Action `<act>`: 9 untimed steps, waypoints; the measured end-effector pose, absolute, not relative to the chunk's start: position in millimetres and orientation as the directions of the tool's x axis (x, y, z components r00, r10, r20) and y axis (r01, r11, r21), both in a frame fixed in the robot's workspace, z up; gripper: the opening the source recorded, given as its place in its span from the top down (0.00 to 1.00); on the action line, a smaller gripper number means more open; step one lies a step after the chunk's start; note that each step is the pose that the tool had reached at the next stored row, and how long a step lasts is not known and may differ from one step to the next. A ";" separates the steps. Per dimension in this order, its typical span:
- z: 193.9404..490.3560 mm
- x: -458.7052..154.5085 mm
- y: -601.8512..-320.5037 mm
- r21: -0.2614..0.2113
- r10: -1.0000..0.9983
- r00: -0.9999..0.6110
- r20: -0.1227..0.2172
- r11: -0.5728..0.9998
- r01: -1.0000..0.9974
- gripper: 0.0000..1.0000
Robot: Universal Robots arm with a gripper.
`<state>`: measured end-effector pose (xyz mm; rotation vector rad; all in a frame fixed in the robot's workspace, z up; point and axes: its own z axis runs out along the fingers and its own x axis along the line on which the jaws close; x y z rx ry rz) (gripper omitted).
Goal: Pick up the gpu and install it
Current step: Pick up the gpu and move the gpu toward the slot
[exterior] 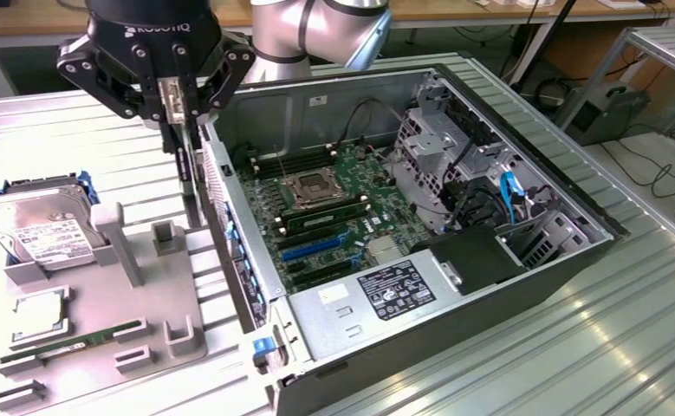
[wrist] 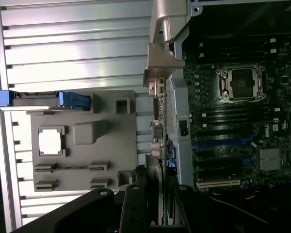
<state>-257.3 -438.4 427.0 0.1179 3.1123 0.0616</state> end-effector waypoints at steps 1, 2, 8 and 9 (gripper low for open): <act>427.0 -256.5 -438.4 0.041 0.076 -0.997 -0.025 0.996 0.075 0.74; 427.0 -255.6 -438.4 0.040 0.076 -0.997 -0.025 0.996 0.075 0.74; 426.7 -250.0 -438.3 0.040 0.076 -0.997 -0.025 0.996 0.075 0.74; 426.6 -248.9 -438.4 0.040 0.076 -0.997 -0.025 0.996 0.075 0.74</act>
